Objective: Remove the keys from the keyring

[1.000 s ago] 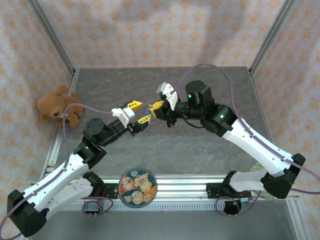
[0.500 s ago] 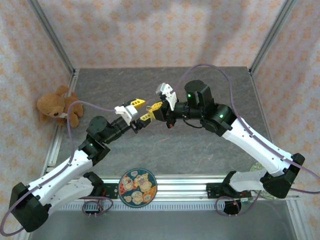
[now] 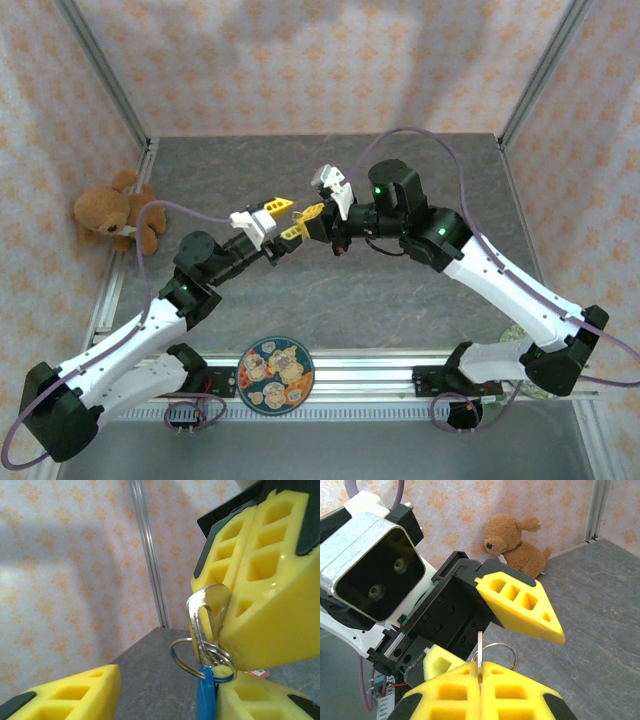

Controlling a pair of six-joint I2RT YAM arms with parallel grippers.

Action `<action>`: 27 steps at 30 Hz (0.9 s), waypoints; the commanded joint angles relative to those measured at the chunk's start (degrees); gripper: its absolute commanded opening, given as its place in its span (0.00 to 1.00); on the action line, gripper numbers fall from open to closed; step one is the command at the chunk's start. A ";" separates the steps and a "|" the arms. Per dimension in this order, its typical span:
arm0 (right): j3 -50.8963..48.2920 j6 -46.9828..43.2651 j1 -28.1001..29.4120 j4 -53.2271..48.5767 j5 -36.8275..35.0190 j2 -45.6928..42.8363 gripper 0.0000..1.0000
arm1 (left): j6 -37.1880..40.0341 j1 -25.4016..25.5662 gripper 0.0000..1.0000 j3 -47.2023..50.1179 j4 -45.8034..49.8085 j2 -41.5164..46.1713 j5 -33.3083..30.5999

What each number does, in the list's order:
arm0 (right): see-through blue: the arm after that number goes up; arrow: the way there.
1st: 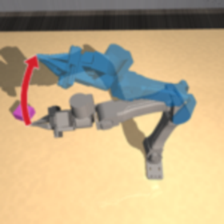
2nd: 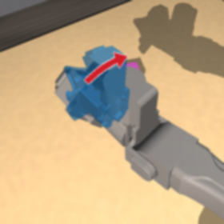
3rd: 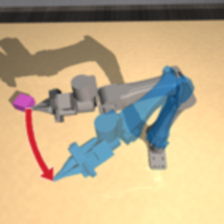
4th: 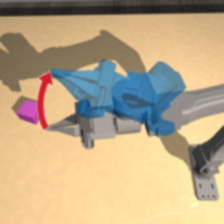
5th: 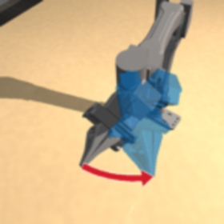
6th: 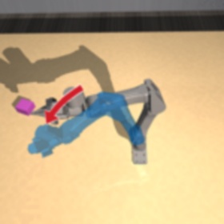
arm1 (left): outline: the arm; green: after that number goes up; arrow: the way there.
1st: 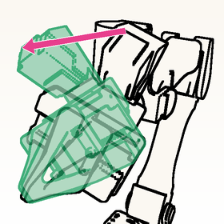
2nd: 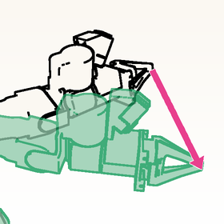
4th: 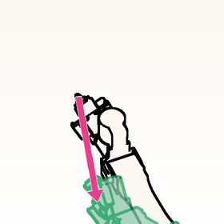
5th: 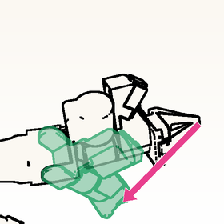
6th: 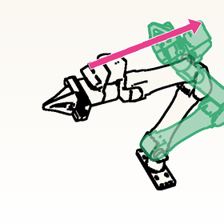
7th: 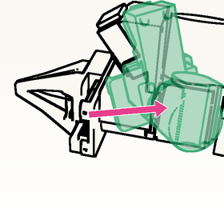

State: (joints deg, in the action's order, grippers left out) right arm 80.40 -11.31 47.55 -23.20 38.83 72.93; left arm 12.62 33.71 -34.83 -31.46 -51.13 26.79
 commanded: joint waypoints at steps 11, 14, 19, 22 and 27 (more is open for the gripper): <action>0.50 2.70 -1.76 3.16 0.90 -1.27 0.00 | 0.82 -0.05 0.41 -0.95 -2.63 1.83 -1.42; 0.05 3.05 -1.80 3.76 1.05 -1.38 0.00 | 1.13 -0.05 0.45 -1.24 -2.51 1.74 -1.36; -0.12 3.48 -1.76 4.39 1.39 -1.64 0.00 | 1.29 -0.03 0.40 -1.89 -2.65 0.80 -0.87; -0.03 3.57 -1.76 4.48 1.45 -1.82 0.00 | 1.18 -0.05 0.38 -1.99 -3.05 0.29 -0.90; -0.24 3.83 -1.76 4.57 1.84 -2.00 0.00 | 1.02 -0.05 0.43 -2.17 -4.74 -0.18 -1.80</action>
State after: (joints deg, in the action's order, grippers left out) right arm 80.36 -8.49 45.91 -21.41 39.09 72.88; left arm 13.47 33.71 -34.85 -32.05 -51.16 26.28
